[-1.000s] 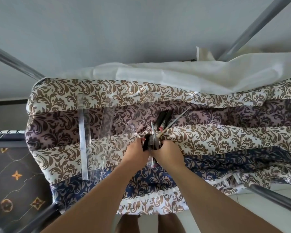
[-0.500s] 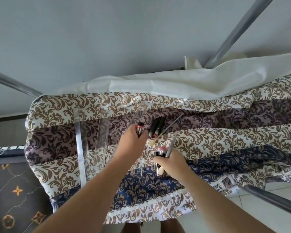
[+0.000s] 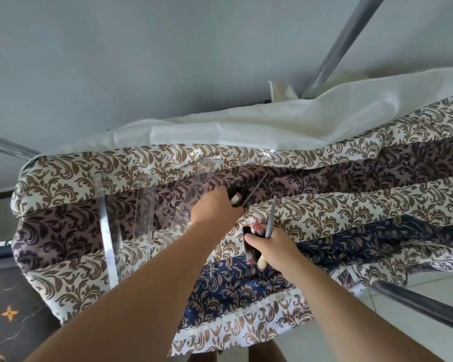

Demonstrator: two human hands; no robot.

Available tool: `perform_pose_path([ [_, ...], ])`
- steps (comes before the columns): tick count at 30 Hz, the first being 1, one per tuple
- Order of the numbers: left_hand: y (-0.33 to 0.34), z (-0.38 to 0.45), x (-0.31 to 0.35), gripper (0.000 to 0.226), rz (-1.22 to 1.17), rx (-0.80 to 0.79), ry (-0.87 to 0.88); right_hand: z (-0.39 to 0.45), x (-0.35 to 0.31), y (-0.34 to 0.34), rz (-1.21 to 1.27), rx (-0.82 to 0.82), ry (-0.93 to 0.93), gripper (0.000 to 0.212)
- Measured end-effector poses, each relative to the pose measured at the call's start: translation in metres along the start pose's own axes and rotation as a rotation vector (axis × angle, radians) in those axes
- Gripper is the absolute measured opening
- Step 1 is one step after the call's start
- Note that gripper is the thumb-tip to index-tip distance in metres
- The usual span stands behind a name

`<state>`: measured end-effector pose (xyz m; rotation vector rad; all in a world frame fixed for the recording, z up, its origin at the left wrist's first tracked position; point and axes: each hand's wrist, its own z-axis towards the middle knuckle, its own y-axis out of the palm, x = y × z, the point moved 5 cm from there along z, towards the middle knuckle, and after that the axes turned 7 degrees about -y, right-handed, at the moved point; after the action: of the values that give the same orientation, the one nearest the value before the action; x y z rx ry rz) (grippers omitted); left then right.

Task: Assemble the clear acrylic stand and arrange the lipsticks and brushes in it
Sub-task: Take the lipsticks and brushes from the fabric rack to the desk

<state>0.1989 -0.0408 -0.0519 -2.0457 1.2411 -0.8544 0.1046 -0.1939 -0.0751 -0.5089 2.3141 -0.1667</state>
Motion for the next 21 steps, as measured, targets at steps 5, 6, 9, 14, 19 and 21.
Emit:
perform_pose_path([
  [5,0.01,-0.012,0.004,0.036,0.219,0.091,0.09,0.001,-0.002,0.001,-0.004,0.019,-0.014,0.052],
  [6,0.013,-0.013,0.004,0.035,0.233,0.096,0.097,0.001,-0.003,0.001,-0.002,0.022,-0.022,0.052],
  [9,0.019,-0.016,-0.001,0.035,0.183,0.107,0.105,0.001,-0.002,0.001,0.024,0.02,-0.036,0.052],
  [14,0.021,-0.022,-0.012,0.039,0.028,0.145,0.128,-0.003,0.002,0.002,0.079,-0.002,-0.013,0.051],
  [19,0.02,-0.02,-0.025,0.036,0.014,0.146,0.168,-0.005,-0.001,0.008,0.14,-0.057,-0.014,0.045],
  [21,0.025,-0.022,-0.026,0.037,0.054,0.125,0.164,-0.003,-0.002,0.011,0.137,-0.04,0.001,0.05],
])
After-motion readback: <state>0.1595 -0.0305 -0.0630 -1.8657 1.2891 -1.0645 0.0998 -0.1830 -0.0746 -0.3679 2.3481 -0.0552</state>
